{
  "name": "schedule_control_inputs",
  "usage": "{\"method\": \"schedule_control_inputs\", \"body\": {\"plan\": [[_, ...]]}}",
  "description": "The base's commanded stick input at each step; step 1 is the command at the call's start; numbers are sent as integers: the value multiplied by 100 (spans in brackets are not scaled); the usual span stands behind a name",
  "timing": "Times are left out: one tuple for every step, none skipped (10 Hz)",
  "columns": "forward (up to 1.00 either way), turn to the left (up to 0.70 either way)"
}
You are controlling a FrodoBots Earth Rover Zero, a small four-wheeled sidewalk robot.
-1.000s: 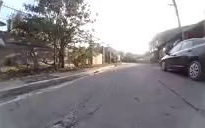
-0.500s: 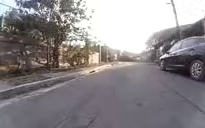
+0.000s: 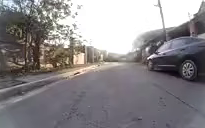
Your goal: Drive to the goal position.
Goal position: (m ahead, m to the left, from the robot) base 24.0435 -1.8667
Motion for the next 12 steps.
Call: {"method": "schedule_control_inputs", "body": {"plan": [[100,-40],[100,-40],[100,-40],[100,-40],[100,-40],[100,-40],[100,-40],[100,-40],[100,-21],[100,-3],[100,0],[100,0]]}}
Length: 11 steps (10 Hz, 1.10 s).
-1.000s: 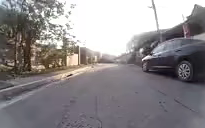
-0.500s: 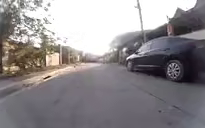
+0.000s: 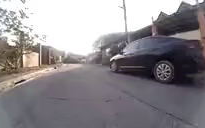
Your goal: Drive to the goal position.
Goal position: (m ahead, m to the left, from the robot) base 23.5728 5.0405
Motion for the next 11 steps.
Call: {"method": "schedule_control_inputs", "body": {"plan": [[100,0],[100,0],[100,0],[100,0],[100,0],[100,0],[100,0],[100,0],[100,0],[100,0],[100,0]]}}
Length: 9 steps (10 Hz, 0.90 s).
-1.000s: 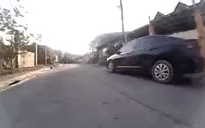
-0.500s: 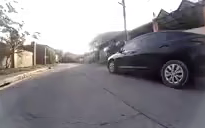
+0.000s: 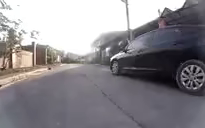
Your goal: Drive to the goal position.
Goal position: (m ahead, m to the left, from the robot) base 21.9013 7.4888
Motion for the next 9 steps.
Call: {"method": "schedule_control_inputs", "body": {"plan": [[100,0],[100,0],[100,0],[99,0],[99,0],[99,0],[99,0],[99,0],[99,0]]}}
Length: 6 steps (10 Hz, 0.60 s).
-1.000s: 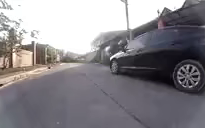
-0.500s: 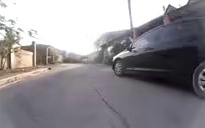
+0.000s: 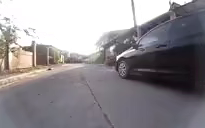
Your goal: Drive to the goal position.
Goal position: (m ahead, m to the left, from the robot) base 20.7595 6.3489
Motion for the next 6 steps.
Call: {"method": "schedule_control_inputs", "body": {"plan": [[99,0],[99,0],[99,0],[99,0],[99,0],[99,0]]}}
